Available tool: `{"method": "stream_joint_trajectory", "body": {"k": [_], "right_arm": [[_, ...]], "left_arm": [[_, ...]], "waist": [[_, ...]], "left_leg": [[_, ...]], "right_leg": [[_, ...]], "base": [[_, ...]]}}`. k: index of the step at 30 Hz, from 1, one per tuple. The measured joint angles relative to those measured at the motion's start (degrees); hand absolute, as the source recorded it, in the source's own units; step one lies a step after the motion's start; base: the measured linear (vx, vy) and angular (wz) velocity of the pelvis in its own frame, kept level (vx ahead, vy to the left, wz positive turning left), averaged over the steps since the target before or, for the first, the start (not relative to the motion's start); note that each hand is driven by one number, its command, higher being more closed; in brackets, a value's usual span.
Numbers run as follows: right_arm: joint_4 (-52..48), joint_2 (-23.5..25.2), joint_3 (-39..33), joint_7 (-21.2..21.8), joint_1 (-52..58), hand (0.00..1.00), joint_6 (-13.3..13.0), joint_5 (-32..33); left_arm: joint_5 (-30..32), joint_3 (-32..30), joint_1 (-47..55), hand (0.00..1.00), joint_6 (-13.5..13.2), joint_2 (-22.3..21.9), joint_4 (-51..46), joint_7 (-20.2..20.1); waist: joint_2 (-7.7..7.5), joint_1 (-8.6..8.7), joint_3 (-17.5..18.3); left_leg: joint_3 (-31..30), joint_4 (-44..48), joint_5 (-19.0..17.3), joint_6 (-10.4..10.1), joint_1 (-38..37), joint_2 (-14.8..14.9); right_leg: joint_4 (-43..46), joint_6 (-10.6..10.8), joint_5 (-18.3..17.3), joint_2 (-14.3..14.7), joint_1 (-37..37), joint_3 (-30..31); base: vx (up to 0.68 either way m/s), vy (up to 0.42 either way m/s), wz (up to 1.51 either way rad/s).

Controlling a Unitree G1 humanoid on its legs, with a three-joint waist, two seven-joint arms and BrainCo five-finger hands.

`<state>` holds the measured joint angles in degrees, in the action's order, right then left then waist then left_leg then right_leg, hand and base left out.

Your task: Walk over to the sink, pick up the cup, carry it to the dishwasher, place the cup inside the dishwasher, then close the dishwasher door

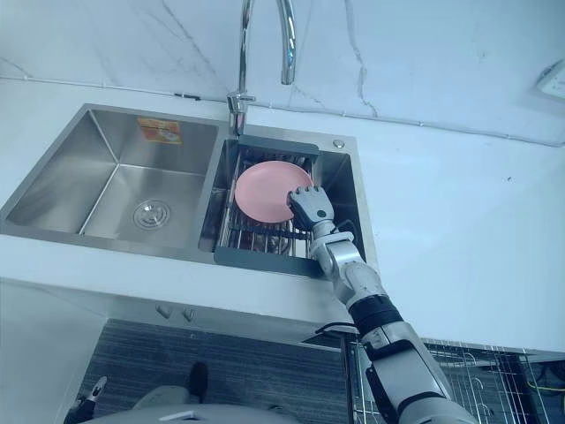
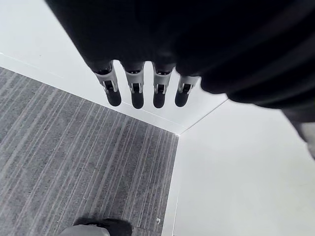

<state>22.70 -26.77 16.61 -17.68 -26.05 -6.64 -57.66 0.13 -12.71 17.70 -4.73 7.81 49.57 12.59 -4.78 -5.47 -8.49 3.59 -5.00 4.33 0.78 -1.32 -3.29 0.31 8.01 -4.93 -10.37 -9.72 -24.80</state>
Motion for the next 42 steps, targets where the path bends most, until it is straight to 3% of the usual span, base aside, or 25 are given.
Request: {"method": "stream_joint_trajectory", "body": {"k": [4,5,13,19,32,42], "right_arm": [[-2.2,0.7,0.0,-0.2,0.2,1.0,-0.8,1.3],[-2.6,1.0,0.0,0.1,0.2,0.0,-1.0,2.5],[-4.3,1.5,-0.3,10.7,1.3,0.0,-3.6,6.6],[-5.7,1.3,-0.1,14.8,1.3,0.0,-3.7,6.3],[-6.1,0.8,1.8,15.2,1.3,0.0,-3.0,-1.3],[-1.9,0.2,3.6,15.0,-1.5,0.0,0.3,-5.8]], "left_arm": [[0.0,0.0,0.0,0.0,-0.1,0.0,0.0,0.9],[0.0,0.0,0.0,0.0,-0.1,0.0,0.0,0.9],[0.0,-0.1,0.0,0.0,-0.1,-0.1,0.1,0.9],[-0.1,-0.7,0.0,0.0,0.0,-0.1,0.0,1.0],[-0.1,-0.7,0.0,0.0,0.1,-0.1,0.1,1.0],[-0.1,-0.5,-0.1,0.0,0.8,-0.1,0.5,1.0]], "waist": [[0.0,0.39,0.0],[0.0,0.43,0.0],[0.04,0.75,0.0],[0.02,0.89,0.0],[0.01,0.81,0.0],[-0.14,0.39,0.1]], "left_leg": [[0.6,0.0,0.0,0.0,-0.3,0.1],[0.7,0.0,0.0,0.0,-0.4,0.1],[0.9,0.0,-0.4,-0.1,-0.4,0.1],[0.9,0.0,-0.3,0.3,-0.3,-0.1],[0.9,0.0,-0.3,0.3,-0.5,0.0],[0.7,0.0,-0.2,0.4,-0.5,-0.1]], "right_leg": [[0.1,0.0,0.0,0.0,0.0,0.4],[0.1,0.0,0.0,0.0,0.0,0.5],[0.1,0.0,0.0,-0.1,0.0,0.7],[-0.2,0.0,0.0,-0.2,0.1,0.9],[0.0,0.0,0.1,-0.1,0.1,0.9],[-0.1,0.0,0.0,-0.2,-0.1,0.4]], "base": [[-0.02,-0.022,-0.05],[-0.04,-0.016,-0.06],[-0.02,-0.007,-0.01],[0.02,-0.013,-0.01],[0.0,0.0,0.0],[0.0,0.0,0.0]]}}
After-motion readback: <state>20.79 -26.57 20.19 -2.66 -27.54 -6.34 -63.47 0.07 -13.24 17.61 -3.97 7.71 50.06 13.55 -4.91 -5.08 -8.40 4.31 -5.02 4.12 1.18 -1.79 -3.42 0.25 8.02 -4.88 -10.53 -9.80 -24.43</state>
